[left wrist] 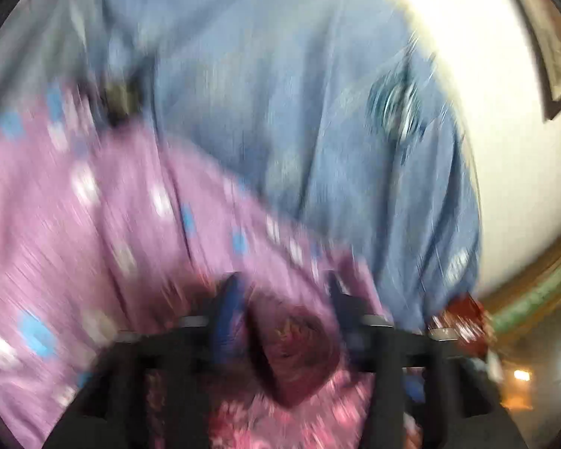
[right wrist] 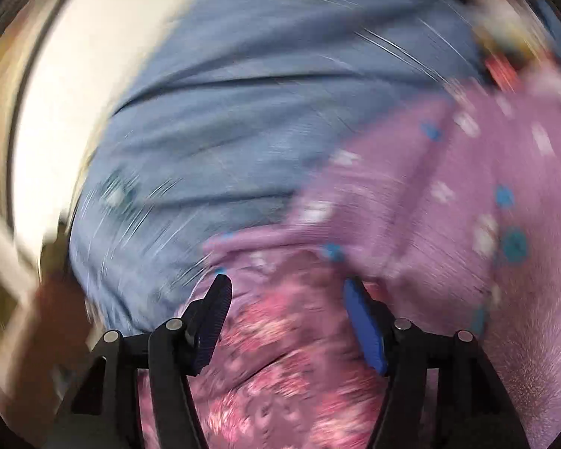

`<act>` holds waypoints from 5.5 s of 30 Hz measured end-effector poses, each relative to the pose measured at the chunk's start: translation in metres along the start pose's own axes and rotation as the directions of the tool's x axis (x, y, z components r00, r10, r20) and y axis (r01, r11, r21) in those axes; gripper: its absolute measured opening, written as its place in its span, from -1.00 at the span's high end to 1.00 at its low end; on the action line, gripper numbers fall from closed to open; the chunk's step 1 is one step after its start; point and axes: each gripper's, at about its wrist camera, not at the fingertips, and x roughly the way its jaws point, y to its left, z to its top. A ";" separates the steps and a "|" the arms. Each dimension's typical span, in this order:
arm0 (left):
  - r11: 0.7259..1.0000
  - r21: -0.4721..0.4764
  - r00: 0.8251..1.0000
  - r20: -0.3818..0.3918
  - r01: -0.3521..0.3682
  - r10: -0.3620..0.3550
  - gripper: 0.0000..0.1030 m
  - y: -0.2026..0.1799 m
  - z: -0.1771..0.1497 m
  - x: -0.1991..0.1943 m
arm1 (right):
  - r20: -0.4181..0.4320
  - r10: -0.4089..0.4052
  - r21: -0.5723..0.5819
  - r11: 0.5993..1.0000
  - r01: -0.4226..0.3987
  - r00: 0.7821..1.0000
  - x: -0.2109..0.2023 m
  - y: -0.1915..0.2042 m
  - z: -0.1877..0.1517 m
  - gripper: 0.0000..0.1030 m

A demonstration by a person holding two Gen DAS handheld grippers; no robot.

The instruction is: Fold small clothes

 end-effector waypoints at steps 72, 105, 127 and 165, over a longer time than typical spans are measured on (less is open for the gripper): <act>0.691 0.522 0.837 0.091 -0.501 0.539 -0.61 -0.106 -0.134 -0.027 | -0.085 -0.270 -0.372 0.902 0.220 0.959 -0.052 0.087 -0.107 0.05; 0.566 0.692 0.858 0.156 -0.449 0.490 -0.61 -0.131 -0.182 -0.012 | -0.032 -0.450 -0.501 0.780 0.375 0.892 -0.028 0.101 -0.126 0.08; 0.560 0.664 0.818 0.141 -0.496 0.557 -0.61 -0.116 -0.175 -0.002 | -0.069 -0.478 -0.523 0.765 0.376 0.876 -0.010 0.097 -0.135 0.08; 0.907 0.051 0.887 -0.194 -0.417 0.419 -0.39 -0.025 -0.128 -0.071 | -0.345 -0.092 -0.538 0.835 -0.117 0.934 -0.004 0.138 -0.175 0.25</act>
